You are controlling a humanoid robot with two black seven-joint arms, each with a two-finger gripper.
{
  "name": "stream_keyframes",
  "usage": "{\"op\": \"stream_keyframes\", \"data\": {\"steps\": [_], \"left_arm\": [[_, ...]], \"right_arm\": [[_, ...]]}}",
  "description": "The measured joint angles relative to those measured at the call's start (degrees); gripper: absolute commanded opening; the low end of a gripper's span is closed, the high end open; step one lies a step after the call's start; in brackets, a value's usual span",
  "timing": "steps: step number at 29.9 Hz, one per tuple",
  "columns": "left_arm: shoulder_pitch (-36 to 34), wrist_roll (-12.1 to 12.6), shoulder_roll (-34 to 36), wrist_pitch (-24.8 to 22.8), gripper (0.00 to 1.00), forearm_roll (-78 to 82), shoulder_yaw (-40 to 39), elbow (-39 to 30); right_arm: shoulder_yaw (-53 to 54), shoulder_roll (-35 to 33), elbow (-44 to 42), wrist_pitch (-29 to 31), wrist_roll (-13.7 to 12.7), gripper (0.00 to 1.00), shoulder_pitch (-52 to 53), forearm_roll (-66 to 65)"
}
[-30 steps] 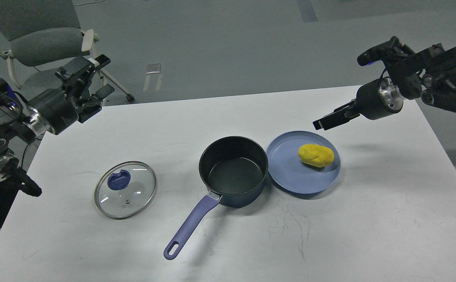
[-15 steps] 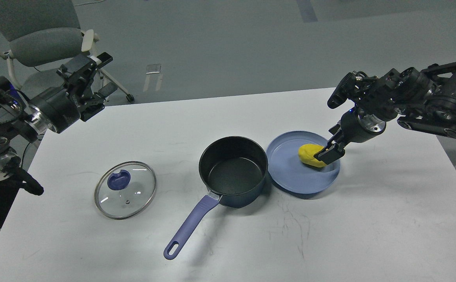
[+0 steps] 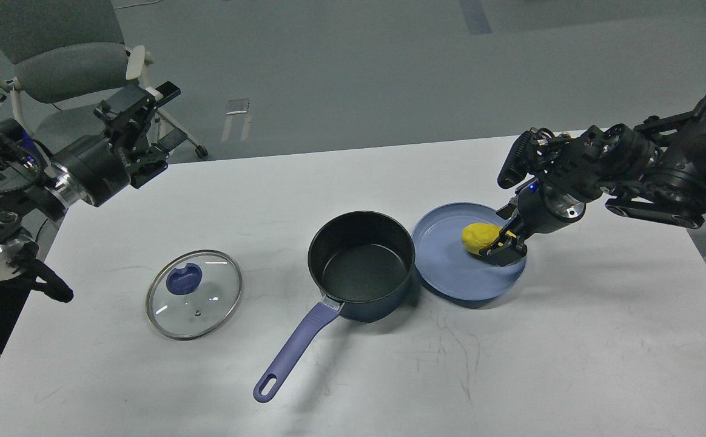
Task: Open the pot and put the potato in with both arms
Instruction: 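Reach the right gripper down to the yellow potato and grasp it, then lift the potato and carry it over the open saucepan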
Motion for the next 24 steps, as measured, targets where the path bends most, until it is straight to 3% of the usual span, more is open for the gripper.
{"op": "stream_keyframes", "data": {"steps": [5, 10, 11, 15, 24], "left_arm": [[0.0, 0.0, 0.0, 0.0, 0.97, 0.0, -0.2, 0.0], [0.0, 0.0, 0.0, 0.0, 0.97, 0.0, -0.3, 0.0], [0.0, 0.0, 0.0, 0.0, 0.97, 0.0, -0.4, 0.0], [0.0, 0.0, 0.0, 0.0, 0.97, 0.0, -0.4, 0.0], [0.0, 0.0, 0.0, -0.1, 0.97, 0.0, -0.4, 0.0]], "right_arm": [[0.0, 1.0, -1.1, -1.8, 0.0, 0.77, -1.1, 0.0], [0.0, 2.5, -2.3, -3.6, 0.0, 0.47, -2.0, 0.1], [0.0, 2.7, -2.4, -3.7, 0.0, 0.47, -2.0, 0.1], [-0.1, 2.9, -2.7, -3.8, 0.0, 0.25, -2.1, 0.1], [0.4, 1.8, -1.5, -3.8, 0.0, 0.24, 0.2, 1.6]]}}
